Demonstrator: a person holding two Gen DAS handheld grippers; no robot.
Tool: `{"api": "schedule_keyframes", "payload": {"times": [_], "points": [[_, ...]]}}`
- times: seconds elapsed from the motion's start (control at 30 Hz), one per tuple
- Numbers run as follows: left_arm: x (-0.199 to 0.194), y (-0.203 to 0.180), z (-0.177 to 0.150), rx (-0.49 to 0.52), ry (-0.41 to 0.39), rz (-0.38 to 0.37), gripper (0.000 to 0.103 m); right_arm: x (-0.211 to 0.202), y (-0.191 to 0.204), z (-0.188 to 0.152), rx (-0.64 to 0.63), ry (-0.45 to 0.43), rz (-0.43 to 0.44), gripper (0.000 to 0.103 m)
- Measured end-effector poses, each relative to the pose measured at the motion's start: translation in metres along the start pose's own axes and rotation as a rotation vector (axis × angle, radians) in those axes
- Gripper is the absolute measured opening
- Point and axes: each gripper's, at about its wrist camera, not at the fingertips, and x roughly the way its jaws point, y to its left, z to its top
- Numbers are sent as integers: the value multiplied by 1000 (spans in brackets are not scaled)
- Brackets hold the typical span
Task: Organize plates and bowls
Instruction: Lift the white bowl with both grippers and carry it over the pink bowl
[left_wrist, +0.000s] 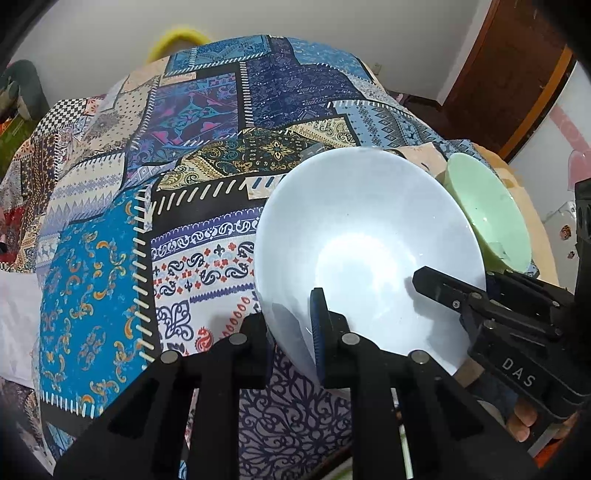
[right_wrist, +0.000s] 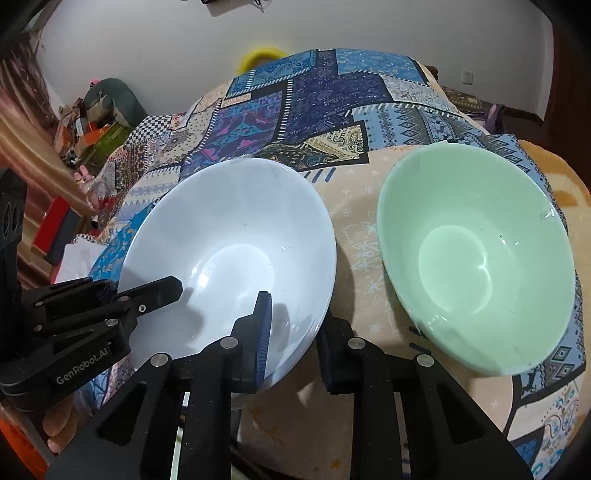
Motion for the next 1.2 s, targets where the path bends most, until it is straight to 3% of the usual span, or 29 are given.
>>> {"api": "schedule_keyframes", "payload": {"times": [0.6, 1.2], "points": [[-84, -4, -31, -3, -90, -18, 16, -55, 34, -10, -46, -85, 10, 20], [-169, 6, -92, -30, -170, -10, 17, -96, 75, -40, -97, -139, 36, 21]]}}
